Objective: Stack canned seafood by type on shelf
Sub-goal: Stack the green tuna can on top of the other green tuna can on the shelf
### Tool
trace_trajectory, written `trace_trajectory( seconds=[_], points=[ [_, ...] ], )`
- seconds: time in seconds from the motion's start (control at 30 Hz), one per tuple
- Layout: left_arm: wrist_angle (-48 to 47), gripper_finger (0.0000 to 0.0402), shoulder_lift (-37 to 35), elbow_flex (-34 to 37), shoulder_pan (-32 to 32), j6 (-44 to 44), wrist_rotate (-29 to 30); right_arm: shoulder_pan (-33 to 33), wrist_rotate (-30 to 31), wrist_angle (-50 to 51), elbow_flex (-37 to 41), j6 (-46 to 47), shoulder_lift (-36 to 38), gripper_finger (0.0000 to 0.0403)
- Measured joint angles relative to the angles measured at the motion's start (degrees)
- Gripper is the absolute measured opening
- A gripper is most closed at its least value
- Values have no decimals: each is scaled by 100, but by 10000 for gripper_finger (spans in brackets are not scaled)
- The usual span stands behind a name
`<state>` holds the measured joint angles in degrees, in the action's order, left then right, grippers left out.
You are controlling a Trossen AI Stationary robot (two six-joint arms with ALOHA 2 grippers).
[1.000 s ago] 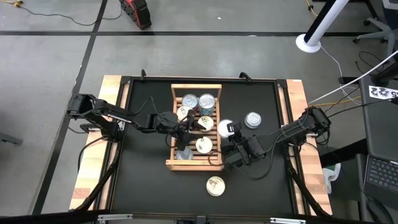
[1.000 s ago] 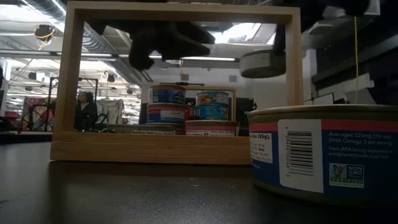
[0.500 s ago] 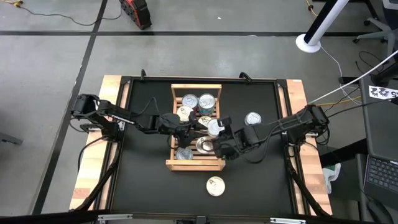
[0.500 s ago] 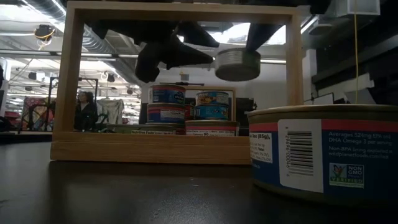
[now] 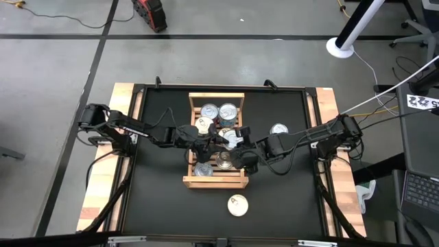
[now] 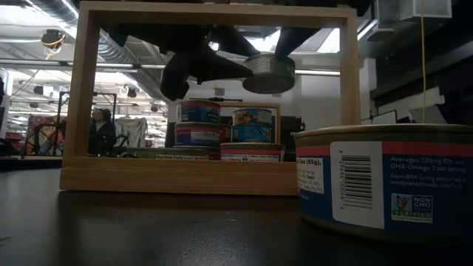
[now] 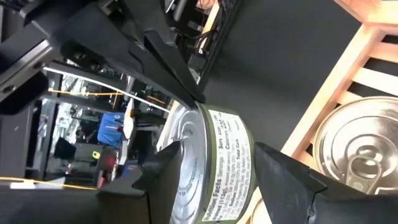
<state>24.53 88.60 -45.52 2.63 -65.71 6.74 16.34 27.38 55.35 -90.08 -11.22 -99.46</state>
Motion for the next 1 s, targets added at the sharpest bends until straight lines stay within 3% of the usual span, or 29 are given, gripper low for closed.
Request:
trace_trajectory(
  seconds=[1.0],
  points=[
    [-195, 198, 0, 0, 46, -232, 230, -149, 2, -524, 2, -94, 0, 0]
  ],
)
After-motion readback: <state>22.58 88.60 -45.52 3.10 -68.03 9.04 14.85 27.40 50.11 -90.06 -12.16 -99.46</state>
